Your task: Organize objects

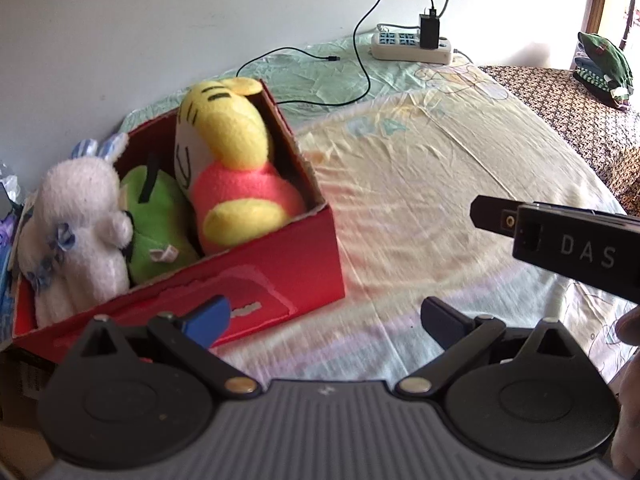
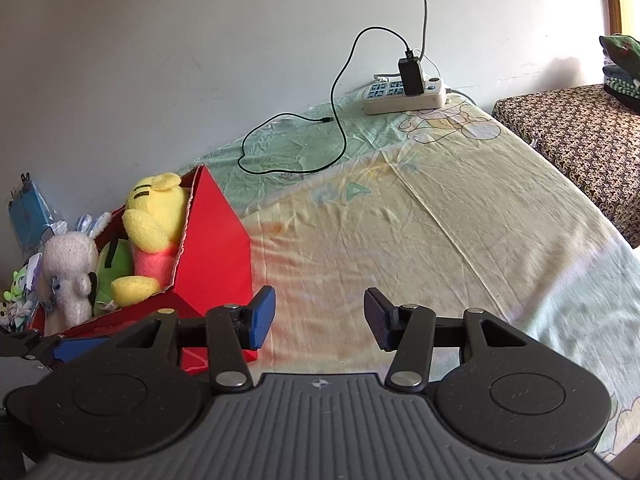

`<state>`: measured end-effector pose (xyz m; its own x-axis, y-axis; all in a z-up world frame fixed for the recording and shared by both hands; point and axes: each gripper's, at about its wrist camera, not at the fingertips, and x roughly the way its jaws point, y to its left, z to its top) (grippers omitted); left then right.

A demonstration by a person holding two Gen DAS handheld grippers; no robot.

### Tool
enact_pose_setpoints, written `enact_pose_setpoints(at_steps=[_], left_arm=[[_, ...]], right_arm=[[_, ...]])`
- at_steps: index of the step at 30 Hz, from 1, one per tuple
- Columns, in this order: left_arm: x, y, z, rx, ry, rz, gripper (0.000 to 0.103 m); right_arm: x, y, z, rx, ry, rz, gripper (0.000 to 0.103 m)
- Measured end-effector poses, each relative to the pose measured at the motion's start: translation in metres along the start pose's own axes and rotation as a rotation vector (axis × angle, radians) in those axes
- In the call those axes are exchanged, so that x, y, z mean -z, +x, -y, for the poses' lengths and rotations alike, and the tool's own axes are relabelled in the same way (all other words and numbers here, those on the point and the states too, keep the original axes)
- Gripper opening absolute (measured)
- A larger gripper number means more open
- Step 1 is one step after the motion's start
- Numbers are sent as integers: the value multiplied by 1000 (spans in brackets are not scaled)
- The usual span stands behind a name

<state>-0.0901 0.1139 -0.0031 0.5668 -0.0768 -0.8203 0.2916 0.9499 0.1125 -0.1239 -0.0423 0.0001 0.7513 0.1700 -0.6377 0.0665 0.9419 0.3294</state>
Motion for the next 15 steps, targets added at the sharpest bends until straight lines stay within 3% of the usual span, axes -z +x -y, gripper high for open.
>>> enact_pose_setpoints(at_steps=[15], left_arm=[[2, -32, -58, -129, -117, 55, 101]], right_arm=[[-13, 2, -53, -70, -64, 31, 54]])
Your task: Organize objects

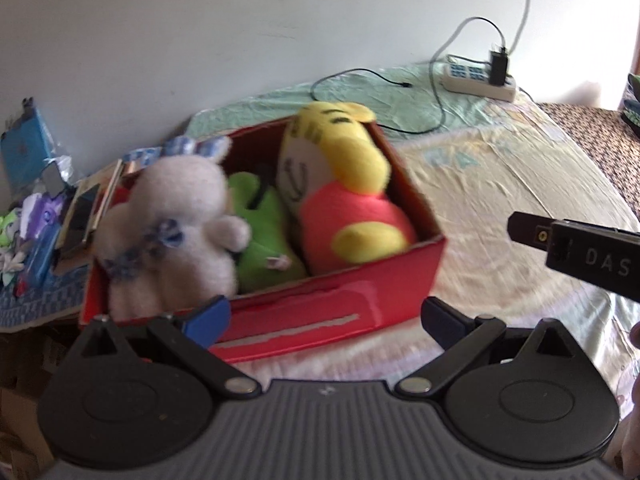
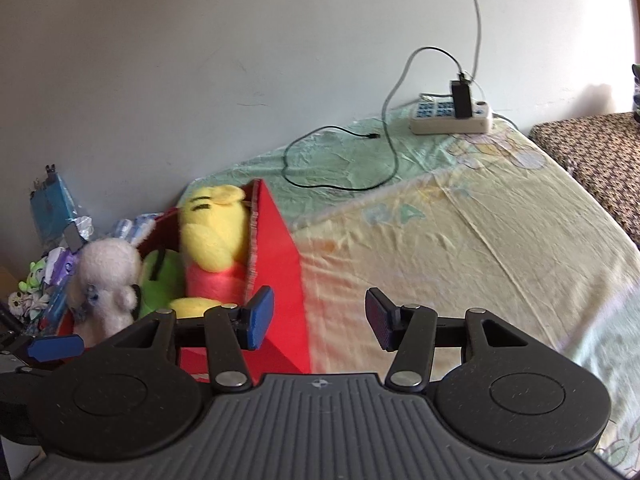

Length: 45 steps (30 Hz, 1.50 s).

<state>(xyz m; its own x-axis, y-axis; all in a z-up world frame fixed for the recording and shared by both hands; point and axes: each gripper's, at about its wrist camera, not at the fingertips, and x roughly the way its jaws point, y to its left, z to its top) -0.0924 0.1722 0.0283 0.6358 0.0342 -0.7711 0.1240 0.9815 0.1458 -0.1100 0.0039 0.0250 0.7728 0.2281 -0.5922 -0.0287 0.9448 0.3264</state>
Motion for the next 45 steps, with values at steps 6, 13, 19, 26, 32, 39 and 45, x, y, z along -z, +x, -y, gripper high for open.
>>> enact_pose_setpoints(at_steps=[6, 13, 19, 26, 32, 39, 45], left_arm=[[-1, -6, -41, -56, -70, 12, 101], [-1, -14, -84, -112, -133, 29, 101], [-2, -17, -111, -141, -135, 48, 101], [-2, -8, -132, -147, -201, 28, 101], [-2, -3, -135, -164, -220, 16, 101], [-5, -3, -131, -157, -208, 15, 101], [-6, -1, -135, -155, -205, 11, 101]], right_arm=[[-6, 5, -41, -40, -65, -5, 54], [-16, 11, -87, -55, -150, -15, 59], [-20, 19, -116, -16, -194, -29, 67], [-16, 28, -128, 26, -187, -30, 74], [-11, 31, -129, 53, -164, -22, 81], [-8, 31, -130, 65, -147, 6, 83], [-7, 37, -129, 64, -142, 12, 83]])
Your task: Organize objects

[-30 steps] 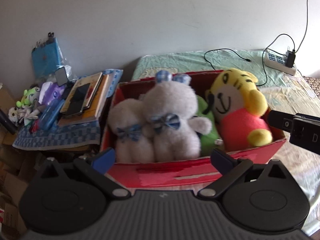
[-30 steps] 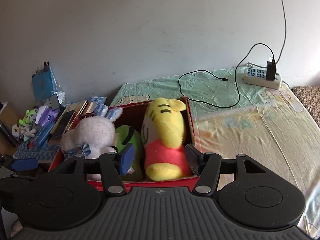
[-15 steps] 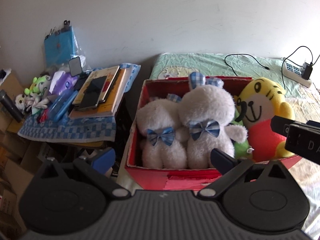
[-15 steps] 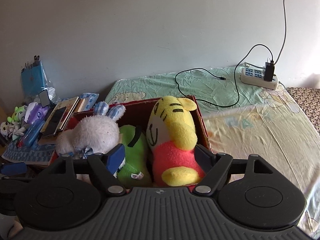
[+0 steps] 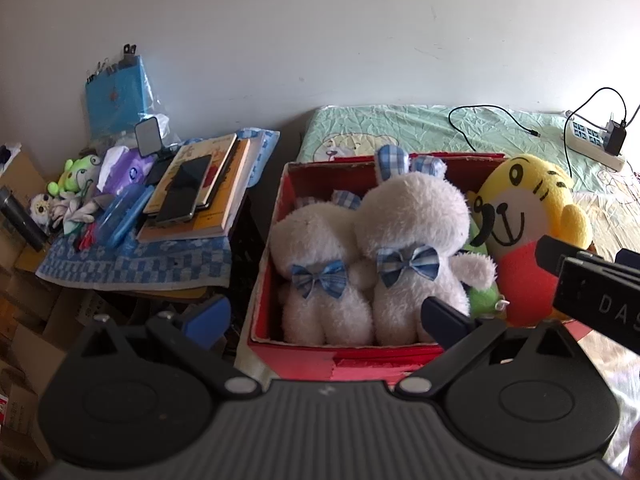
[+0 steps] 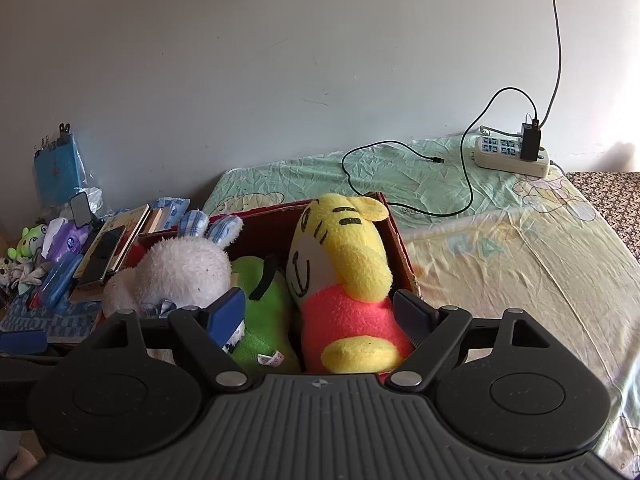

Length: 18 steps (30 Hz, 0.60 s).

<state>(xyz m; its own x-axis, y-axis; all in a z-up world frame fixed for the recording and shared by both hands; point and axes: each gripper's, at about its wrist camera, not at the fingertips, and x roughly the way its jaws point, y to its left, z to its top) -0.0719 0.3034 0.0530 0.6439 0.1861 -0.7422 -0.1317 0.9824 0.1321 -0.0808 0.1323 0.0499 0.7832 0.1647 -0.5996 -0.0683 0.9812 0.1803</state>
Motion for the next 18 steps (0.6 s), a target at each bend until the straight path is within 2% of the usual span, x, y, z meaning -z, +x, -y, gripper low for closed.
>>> enact_pose_setpoints(at_steps=[4, 9, 18], left_arm=[[0, 4, -1, -19, 6, -6, 101], [-3, 6, -2, -35, -6, 13, 101], [-14, 23, 8, -26, -9, -3, 101]], right_arm=[[-3, 8, -2, -12, -22, -20, 83], [-9, 14, -3, -29, -65, -1, 83], [-11, 32, 12, -59, -35, -38, 84]])
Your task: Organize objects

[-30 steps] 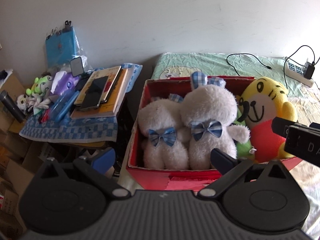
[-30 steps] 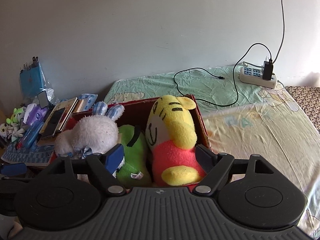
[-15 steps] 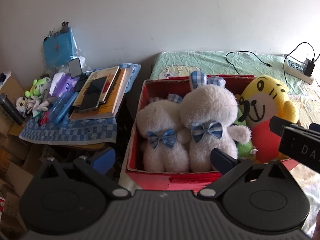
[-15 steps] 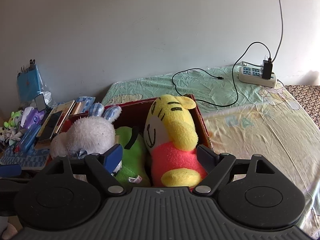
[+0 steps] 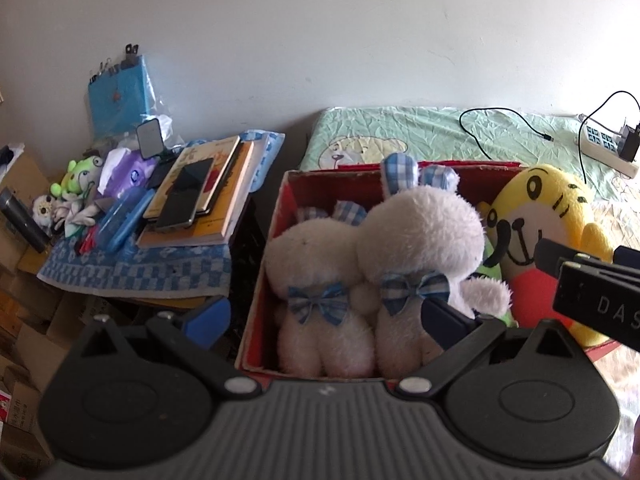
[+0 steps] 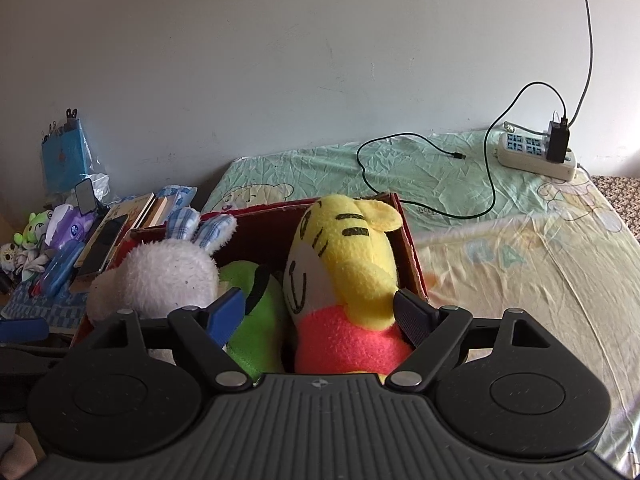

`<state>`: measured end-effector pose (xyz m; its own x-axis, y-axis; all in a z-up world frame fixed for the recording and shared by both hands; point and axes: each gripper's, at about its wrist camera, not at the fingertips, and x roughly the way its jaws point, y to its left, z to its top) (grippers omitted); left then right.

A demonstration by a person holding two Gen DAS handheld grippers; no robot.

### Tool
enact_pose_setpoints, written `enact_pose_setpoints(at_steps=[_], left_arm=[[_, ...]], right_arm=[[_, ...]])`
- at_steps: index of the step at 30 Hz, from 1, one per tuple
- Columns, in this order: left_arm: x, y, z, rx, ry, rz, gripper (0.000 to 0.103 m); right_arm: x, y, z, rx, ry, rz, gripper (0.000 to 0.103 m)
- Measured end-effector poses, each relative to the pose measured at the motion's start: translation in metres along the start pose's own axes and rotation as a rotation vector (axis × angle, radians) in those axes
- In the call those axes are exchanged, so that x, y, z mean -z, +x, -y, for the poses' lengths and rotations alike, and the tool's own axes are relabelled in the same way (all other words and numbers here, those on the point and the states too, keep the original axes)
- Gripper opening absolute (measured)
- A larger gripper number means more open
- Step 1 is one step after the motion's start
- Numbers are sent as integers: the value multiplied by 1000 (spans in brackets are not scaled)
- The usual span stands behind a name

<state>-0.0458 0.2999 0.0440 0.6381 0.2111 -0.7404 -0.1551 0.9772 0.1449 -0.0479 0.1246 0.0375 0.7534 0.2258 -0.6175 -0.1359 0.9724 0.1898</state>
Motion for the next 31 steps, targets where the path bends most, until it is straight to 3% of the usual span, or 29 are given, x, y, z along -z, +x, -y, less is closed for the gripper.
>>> enact_pose_setpoints(at_steps=[17, 31], left_arm=[[-1, 15, 8, 26, 6, -19, 101], [2, 15, 11, 67, 24, 1, 101]], right_arm=[[0, 13, 0, 7, -33, -10, 89], [3, -6, 6, 19, 19, 31, 88]])
